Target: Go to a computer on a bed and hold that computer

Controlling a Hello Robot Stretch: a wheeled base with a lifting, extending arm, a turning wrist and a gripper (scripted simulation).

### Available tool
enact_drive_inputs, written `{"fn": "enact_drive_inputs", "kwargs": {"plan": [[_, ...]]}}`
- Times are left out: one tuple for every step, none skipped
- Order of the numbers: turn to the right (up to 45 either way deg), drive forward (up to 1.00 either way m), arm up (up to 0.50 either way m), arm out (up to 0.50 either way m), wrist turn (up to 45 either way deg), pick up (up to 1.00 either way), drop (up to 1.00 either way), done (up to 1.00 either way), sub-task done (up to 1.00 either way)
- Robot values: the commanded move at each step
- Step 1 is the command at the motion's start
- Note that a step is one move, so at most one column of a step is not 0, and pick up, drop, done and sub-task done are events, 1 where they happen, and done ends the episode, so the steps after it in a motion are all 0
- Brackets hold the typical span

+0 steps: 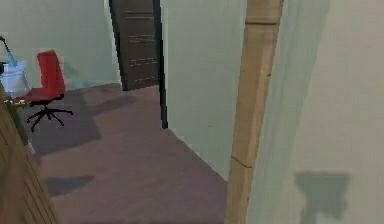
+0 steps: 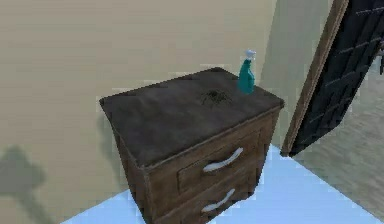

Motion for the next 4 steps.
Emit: {"fn": "enact_drive_inputs", "kwargs": {"plan": [[0.0, 0.35, 0.00, 0.00, 0.0, 0.00, 0.00, 0.00, 0.00], [-30.0, 0.00, 0.00, 0.00, 0.0, 0.00, 0.00, 0.00, 0.00], [0.0, 1.00, 0.00, 0.00, 0.0, 0.00, 0.00, 0.00, 0.00], [-9.0, 0.00, 0.00, 0.00, 0.0, 0.00, 0.00, 0.00, 0.00]]}}
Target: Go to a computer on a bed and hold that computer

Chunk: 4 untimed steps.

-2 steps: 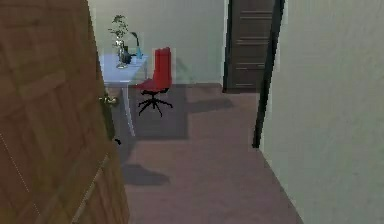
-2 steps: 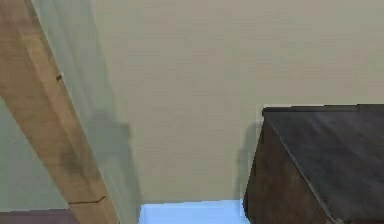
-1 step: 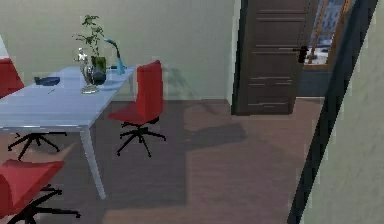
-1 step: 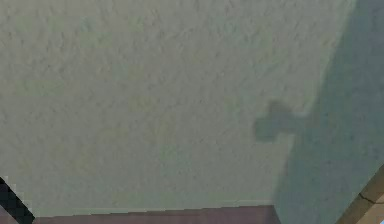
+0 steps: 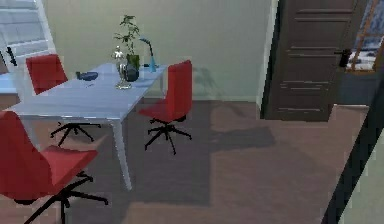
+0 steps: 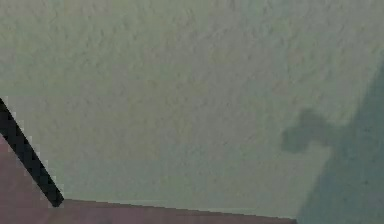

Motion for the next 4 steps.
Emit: {"fn": "enact_drive_inputs", "kwargs": {"plan": [[0.0, 0.30, 0.00, 0.00, 0.0, 0.00, 0.00, 0.00, 0.00], [-45.0, 0.00, 0.00, 0.00, 0.0, 0.00, 0.00, 0.00, 0.00], [-3.0, 0.00, 0.00, 0.00, 0.0, 0.00, 0.00, 0.00, 0.00], [0.0, 0.10, 0.00, 0.00, 0.0, 0.00, 0.00, 0.00, 0.00]]}}
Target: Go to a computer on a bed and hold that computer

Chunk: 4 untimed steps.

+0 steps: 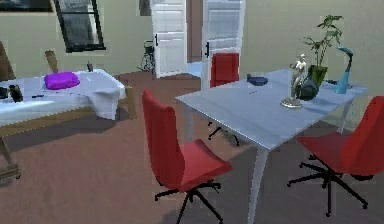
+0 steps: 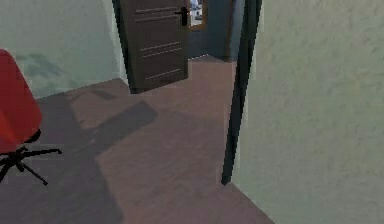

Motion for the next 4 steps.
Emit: {"fn": "enact_drive_inputs", "kwargs": {"plan": [[-12.0, 0.00, 0.00, 0.00, 0.0, 0.00, 0.00, 0.00, 0.00], [0.0, 0.40, 0.00, 0.00, 0.0, 0.00, 0.00, 0.00, 0.00], [-21.0, 0.00, 0.00, 0.00, 0.0, 0.00, 0.00, 0.00, 0.00], [0.0, 0.15, 0.00, 0.00, 0.0, 0.00, 0.00, 0.00, 0.00]]}}
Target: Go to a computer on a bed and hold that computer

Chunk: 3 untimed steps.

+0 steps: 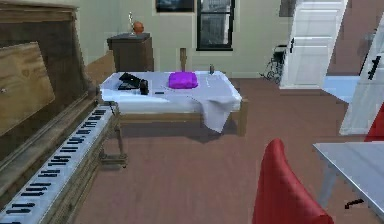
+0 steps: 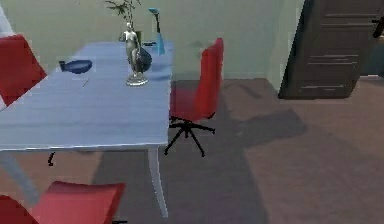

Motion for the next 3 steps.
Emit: {"fn": "enact_drive_inputs", "kwargs": {"plan": [[-9.0, 0.00, 0.00, 0.00, 0.0, 0.00, 0.00, 0.00, 0.00], [0.0, 1.00, 0.00, 0.00, 0.0, 0.00, 0.00, 0.00, 0.00], [0.0, 0.50, 0.00, 0.00, 0.0, 0.00, 0.00, 0.00, 0.00]]}}
